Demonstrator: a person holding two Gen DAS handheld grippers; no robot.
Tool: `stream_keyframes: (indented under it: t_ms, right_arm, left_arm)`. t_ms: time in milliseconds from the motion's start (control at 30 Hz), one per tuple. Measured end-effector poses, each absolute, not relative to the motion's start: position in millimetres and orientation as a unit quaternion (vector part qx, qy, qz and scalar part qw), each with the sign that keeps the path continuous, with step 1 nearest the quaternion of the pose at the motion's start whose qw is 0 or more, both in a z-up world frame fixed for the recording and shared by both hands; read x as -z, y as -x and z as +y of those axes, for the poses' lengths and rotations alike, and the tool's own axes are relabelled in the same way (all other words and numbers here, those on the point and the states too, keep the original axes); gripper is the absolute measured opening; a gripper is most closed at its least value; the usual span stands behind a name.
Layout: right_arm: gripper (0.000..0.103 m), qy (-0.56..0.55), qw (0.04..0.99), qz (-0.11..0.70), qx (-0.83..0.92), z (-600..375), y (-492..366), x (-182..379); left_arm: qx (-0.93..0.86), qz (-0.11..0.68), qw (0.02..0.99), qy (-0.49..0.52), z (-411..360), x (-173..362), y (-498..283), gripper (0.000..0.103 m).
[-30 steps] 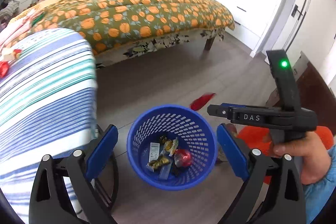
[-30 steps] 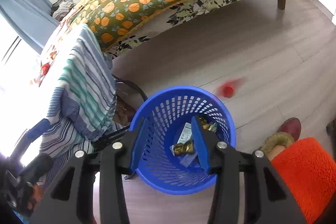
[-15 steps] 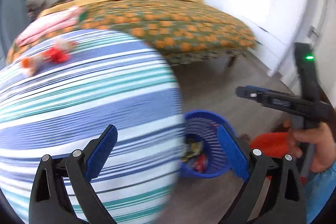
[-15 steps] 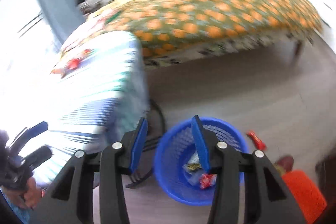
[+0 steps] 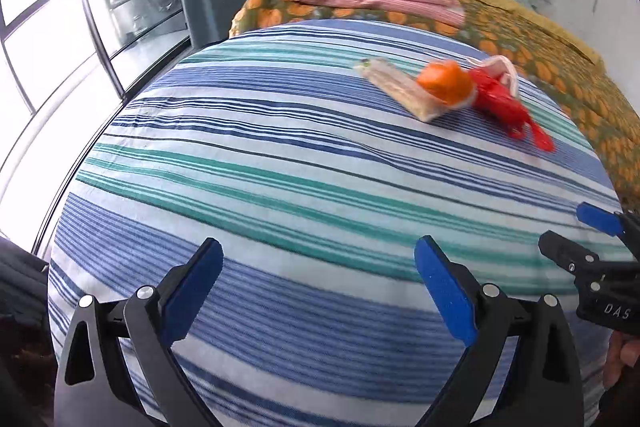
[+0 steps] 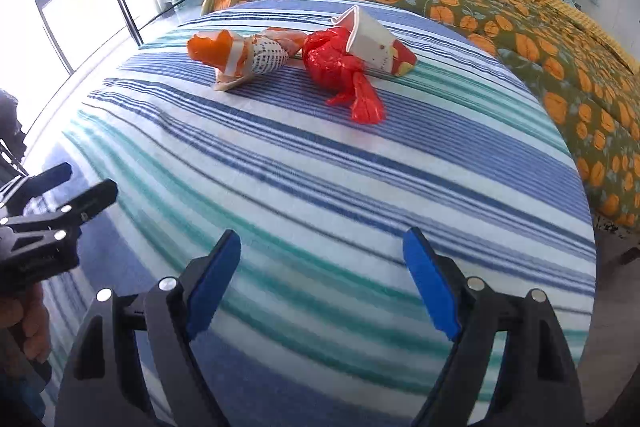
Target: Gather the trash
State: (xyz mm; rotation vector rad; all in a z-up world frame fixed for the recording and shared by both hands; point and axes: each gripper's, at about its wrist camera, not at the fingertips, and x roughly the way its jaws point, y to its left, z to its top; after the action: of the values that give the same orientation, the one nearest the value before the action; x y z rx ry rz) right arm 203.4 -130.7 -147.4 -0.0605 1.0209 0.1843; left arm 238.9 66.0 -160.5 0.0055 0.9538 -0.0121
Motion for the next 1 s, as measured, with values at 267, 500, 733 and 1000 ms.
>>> stream_keyframes:
  t_ms: [267,500,733,1000]
  right_arm:
    - [0.099,0.031,0.878,0.472,-0.075,-127,-234,158]
    - [0.099,0.031,0.878,0.472,-0.075,-125,-233,158]
    - [0.099,0.031,0.878,0.472,-0.075,-125,-233,158]
    - [0.099,0.031,0.878,0.472,-0.075,-125,-233,158]
  left_arm:
    - [-0.012,0.47,0.883,0.003,75,172,-277,0.099]
    - [-0.011,0.47,0.883,0.005,74,173,-278,0.099]
    - [-0.013,0.47,0.883,0.005,75,173,-277,0.099]
    - [-0.014,0.47,0.883,0.005,75,173,-276,0.099]
